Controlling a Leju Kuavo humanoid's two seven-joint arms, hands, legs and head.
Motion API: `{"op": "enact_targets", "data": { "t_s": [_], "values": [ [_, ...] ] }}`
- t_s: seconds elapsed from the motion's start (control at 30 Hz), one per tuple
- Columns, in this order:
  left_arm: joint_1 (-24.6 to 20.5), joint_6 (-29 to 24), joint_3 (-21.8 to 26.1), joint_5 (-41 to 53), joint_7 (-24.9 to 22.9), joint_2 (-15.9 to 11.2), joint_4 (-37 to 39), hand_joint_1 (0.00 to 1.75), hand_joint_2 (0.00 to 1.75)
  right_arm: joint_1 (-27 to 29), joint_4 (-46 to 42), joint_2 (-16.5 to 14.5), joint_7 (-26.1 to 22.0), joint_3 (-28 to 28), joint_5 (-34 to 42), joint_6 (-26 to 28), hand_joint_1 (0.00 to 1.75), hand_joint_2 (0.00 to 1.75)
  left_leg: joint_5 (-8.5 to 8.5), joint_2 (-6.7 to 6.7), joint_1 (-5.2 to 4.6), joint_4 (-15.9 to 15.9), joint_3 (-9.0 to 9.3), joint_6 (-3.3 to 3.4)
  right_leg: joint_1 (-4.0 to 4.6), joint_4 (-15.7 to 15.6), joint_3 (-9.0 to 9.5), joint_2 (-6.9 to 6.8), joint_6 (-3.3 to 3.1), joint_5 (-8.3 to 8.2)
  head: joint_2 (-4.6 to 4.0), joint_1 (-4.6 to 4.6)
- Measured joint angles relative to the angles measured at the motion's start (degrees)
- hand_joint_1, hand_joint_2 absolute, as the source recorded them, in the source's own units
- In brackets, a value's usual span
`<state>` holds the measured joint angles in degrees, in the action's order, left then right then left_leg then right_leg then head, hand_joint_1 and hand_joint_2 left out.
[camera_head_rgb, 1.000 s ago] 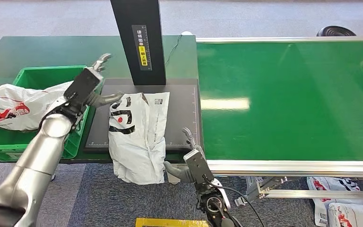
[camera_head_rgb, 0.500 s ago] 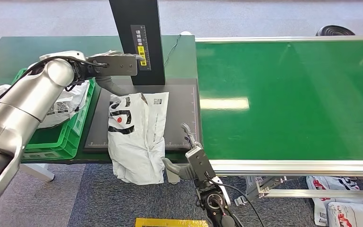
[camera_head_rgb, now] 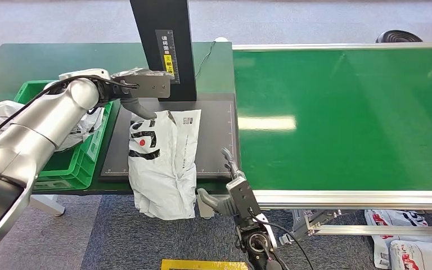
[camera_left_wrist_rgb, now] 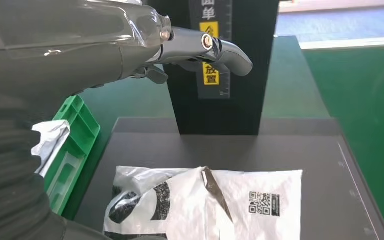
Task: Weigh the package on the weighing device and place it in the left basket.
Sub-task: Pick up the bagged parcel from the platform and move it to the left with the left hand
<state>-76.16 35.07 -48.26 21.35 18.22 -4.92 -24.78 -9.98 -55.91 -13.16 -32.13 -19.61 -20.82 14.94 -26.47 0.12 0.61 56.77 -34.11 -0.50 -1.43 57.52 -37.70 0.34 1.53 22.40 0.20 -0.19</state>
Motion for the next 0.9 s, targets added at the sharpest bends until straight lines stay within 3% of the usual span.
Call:
{"op": "enact_targets", "data": {
  "t_s": [0.43,0.7,0.9],
  "values": [
    [11.43,-6.92,-0.61,-3.12,0.09,0.02,5.71,0.00,1.75,1.54,-1.89,0.09,1.53,1.25,-0.97,-0.14,0.00,1.75,0.00,0.00,0.00,0.00,0.00,0.00,0.00,0.00,0.00,0.00,0.00,0.00,0.00,0.01],
    [15.60,-8.80,-0.08,-4.00,1.62,-0.57,6.61,0.00,1.75,2.74,-2.20,0.12,1.90,2.75,-0.86,-0.20,0.00,1.75,0.00,-0.01,0.00,-0.01,0.00,0.00,0.00,0.00,0.01,0.00,0.00,0.01,0.00,0.00],
    [19.74,-13.49,1.90,-5.18,4.09,-0.69,6.62,0.00,1.75,4.12,-3.10,0.56,2.11,4.02,-0.92,-0.06,0.00,1.75,0.00,-0.02,0.00,-0.01,0.01,0.00,0.00,0.00,0.03,0.00,0.00,0.01,0.00,0.01]
  ]
}}
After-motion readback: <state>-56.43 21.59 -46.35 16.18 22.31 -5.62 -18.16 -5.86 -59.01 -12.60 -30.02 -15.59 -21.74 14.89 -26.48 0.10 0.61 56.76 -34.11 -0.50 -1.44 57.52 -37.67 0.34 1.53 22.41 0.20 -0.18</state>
